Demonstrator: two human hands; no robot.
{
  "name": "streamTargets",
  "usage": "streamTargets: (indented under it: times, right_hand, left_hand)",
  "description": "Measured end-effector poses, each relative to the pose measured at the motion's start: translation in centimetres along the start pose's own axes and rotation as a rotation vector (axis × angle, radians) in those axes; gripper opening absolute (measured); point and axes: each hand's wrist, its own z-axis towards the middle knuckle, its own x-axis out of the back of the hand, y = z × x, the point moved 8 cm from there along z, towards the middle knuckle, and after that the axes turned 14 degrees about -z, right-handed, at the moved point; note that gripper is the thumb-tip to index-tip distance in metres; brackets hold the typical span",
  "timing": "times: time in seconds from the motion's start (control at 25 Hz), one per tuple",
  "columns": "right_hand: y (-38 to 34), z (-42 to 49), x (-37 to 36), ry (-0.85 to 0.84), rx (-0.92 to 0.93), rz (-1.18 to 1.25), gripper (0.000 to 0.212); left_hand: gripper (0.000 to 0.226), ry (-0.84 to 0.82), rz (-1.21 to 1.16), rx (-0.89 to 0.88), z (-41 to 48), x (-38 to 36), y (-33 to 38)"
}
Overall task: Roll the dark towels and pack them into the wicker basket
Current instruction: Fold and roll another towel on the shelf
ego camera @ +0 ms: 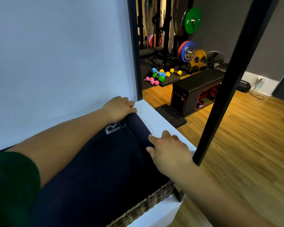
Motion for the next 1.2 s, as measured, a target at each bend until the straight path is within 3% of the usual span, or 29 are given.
streamTargets:
  times: [0.2, 0.4, 0.6, 0.88, 0.92, 1.0, 1.12, 1.2]
  right_hand:
    - [2.0, -2.0, -0.6, -0.110, -0.050, 0.063, 0.052]
    - [0.4, -2.5, 0.8, 0.094, -0.060, -0.051, 0.033]
    - [-2.6, -3.3, 0.1, 0.240, 0.066, -0.138, 0.054]
    - [-5.0, -4.3, -0.2, 0.366, 0.266, -0.167, 0.021]
    - [-5.0, -4.1, -0.1, 0.363, 0.268, -0.124, 0.014]
    - [-4.5, -3.5, 0.6, 0.319, 0.233, -0.002, 0.025]
    - [-1.4, -1.8, 0.5, 0.099, 0.058, 0.295, 0.016]
    - [0.5, -1.9, -0.7, -0.022, -0.105, 0.504, 0.038]
  left_hand:
    - [0.040, 0.020, -0.157, -0.004, 0.4, -0.6, -0.4]
    - [0.038, 0.108, -0.191, 0.081, -1.1, -0.5, -0.8]
    - [0.045, 0.197, -0.313, 0.100, -3.0, -1.4, -1.2]
    - [0.062, 0.136, -0.403, 0.058, -5.4, -2.4, -2.7]
    - [0.061, 0.111, -0.330, 0.063, -5.2, -2.1, -2.8]
    - [0.059, 0.062, -0.134, 0.046, -4.1, -1.0, -2.3]
    - [0.048, 0.053, 0.016, 0.001, -2.3, 0.3, -1.0]
    - [0.040, 0.127, 0.047, -0.016, -1.7, 0.7, -0.8]
